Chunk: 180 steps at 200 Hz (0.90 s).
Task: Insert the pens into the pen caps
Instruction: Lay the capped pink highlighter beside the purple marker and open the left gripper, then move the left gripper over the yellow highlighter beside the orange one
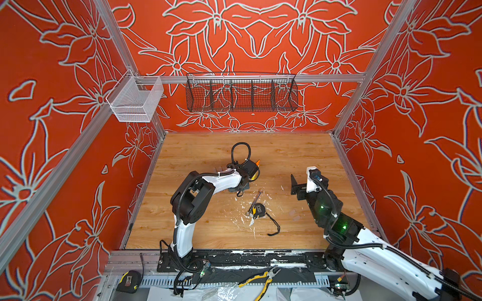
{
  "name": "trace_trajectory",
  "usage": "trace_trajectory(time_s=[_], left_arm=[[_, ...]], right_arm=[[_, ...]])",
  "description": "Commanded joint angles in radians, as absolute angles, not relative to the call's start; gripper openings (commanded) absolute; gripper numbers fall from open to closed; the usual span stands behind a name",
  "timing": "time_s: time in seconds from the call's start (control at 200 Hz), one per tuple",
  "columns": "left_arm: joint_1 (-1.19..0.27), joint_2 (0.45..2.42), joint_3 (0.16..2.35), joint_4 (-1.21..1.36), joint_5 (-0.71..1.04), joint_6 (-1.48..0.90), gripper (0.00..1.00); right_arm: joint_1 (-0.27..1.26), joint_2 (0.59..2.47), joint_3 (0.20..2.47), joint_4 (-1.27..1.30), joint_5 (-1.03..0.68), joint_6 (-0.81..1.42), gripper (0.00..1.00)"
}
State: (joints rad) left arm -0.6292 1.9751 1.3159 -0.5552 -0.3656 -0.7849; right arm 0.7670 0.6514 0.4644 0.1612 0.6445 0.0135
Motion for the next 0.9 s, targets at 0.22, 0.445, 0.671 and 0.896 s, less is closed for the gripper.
trace_trajectory(time_s=[0.22, 0.445, 0.671, 0.896], left_arm=[[-0.607, 1.984, 1.407, -0.634, -0.401, -0.750, 0.29], [-0.612, 1.925, 1.476, -0.633, -0.384, -0.661, 0.29], [-0.683, 1.934, 1.537, -0.521, -0.315, -0.449, 0.30], [-0.721, 2.108, 1.752, -0.634, -0.305, -0.358, 0.29]], right_arm=[[0.745, 0.611, 0.462, 0.158, 0.600, 0.037, 0.96], [0.736, 0.616, 0.463, 0.156, 0.588, 0.043, 0.96], [0.729, 0.614, 0.462, 0.155, 0.584, 0.049, 0.96], [0.720, 0.611, 0.462, 0.153, 0.577, 0.052, 0.96]])
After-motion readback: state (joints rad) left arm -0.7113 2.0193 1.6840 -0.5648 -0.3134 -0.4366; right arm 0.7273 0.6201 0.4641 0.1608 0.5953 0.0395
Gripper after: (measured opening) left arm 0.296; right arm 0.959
